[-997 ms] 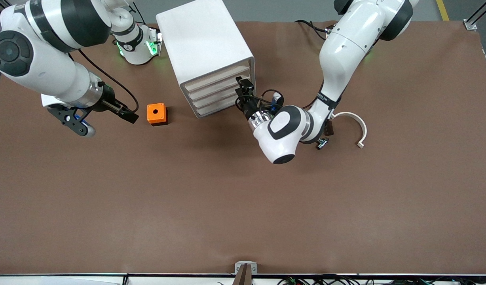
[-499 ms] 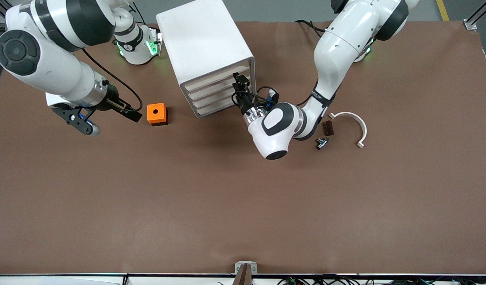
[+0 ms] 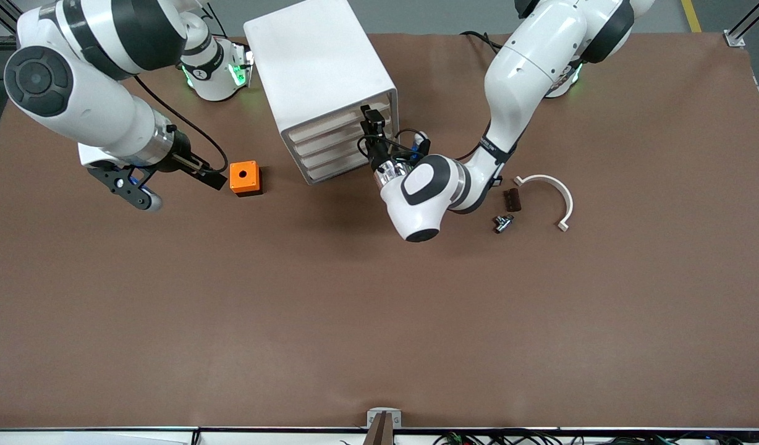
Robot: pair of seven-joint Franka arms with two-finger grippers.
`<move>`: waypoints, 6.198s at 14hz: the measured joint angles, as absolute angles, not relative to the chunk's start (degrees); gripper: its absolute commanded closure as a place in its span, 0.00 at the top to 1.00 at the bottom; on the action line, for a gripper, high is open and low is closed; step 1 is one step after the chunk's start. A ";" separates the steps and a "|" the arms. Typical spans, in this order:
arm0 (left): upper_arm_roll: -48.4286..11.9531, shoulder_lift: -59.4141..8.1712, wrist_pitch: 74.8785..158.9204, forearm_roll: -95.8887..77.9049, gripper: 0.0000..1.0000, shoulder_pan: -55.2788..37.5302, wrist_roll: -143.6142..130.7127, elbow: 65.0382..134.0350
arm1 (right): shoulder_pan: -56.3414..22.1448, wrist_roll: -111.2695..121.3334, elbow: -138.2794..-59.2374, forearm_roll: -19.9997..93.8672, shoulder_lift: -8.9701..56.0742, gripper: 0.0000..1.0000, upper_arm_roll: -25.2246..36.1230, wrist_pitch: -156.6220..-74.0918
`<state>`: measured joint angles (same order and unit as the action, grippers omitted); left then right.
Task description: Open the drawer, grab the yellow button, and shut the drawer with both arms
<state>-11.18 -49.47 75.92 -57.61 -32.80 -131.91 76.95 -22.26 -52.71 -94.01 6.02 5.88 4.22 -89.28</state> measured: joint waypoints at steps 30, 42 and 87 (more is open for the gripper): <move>-10.94 -49.68 75.25 -57.60 0.08 -31.28 -134.66 77.59 | -40.98 -83.27 -96.66 9.83 11.55 1.00 4.02 -100.34; -10.92 -50.01 76.20 -58.32 0.11 -22.65 -134.11 77.51 | -46.95 -90.51 -97.47 9.94 12.80 1.00 3.94 -103.63; -8.85 -39.92 98.70 -18.35 1.00 -24.23 -62.90 68.16 | -54.74 -96.95 -97.97 7.96 17.07 1.00 5.09 -105.53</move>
